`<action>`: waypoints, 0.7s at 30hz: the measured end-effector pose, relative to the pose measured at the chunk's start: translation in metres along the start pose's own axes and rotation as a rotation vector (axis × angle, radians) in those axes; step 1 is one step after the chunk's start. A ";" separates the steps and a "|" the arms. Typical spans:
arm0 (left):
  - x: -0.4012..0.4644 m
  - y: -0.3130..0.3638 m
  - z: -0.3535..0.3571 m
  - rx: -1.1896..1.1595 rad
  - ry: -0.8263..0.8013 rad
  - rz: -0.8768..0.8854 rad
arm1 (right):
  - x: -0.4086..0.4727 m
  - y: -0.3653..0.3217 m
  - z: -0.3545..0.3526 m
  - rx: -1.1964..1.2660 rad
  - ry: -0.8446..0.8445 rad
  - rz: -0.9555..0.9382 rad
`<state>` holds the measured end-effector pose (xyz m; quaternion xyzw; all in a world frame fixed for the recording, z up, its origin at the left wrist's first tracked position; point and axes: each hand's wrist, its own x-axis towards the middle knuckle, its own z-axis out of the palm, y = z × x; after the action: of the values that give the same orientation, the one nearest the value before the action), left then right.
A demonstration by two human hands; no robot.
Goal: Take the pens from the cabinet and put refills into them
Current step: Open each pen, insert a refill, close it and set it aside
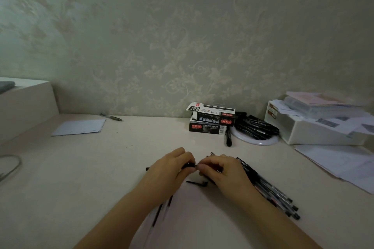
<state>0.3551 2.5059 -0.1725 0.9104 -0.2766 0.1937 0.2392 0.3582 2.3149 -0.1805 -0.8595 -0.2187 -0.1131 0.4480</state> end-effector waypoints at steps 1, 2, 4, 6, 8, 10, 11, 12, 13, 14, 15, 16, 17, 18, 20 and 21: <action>0.000 0.000 0.000 -0.011 -0.002 -0.007 | 0.000 0.000 -0.001 0.014 0.023 0.001; 0.001 0.000 -0.001 -0.021 -0.009 -0.014 | 0.000 -0.001 -0.001 0.034 0.046 -0.001; 0.002 -0.001 -0.001 -0.036 -0.038 -0.021 | 0.000 -0.001 -0.003 0.056 0.072 -0.024; 0.002 -0.002 -0.001 -0.059 -0.059 -0.025 | 0.000 0.000 -0.005 0.046 0.064 -0.059; 0.003 -0.003 -0.001 -0.059 -0.041 -0.035 | 0.001 0.000 -0.004 0.055 0.053 -0.054; 0.003 -0.004 -0.001 -0.030 -0.013 -0.042 | 0.002 0.002 -0.002 0.048 0.054 -0.016; 0.002 -0.004 -0.002 -0.021 -0.004 -0.043 | 0.002 0.002 -0.002 0.050 0.057 0.001; 0.002 -0.004 -0.002 -0.021 0.005 -0.042 | 0.002 0.002 -0.001 0.069 0.061 0.016; 0.002 -0.003 -0.002 -0.021 0.014 -0.039 | 0.002 0.002 0.000 0.090 0.067 0.021; 0.002 -0.002 -0.002 -0.018 0.019 -0.035 | 0.002 0.002 0.000 0.104 0.076 0.024; 0.002 -0.002 -0.002 -0.013 0.020 -0.030 | 0.002 0.002 0.000 0.107 0.081 0.031; 0.001 -0.001 -0.002 -0.008 0.017 -0.027 | 0.003 0.003 0.000 0.117 0.080 0.040; 0.001 -0.001 -0.002 -0.005 0.013 -0.026 | 0.003 0.003 0.000 0.137 0.069 0.051; 0.001 -0.001 -0.001 -0.004 0.011 -0.027 | 0.003 0.004 0.000 0.160 0.048 0.063; 0.001 -0.002 -0.001 -0.003 0.016 -0.033 | 0.004 0.005 -0.002 0.167 0.015 0.072; 0.001 -0.002 -0.001 -0.004 0.023 -0.037 | 0.004 0.006 -0.002 0.146 0.012 0.068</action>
<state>0.3572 2.5080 -0.1716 0.9125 -0.2575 0.1992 0.2478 0.3645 2.3111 -0.1817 -0.8308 -0.1945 -0.0866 0.5142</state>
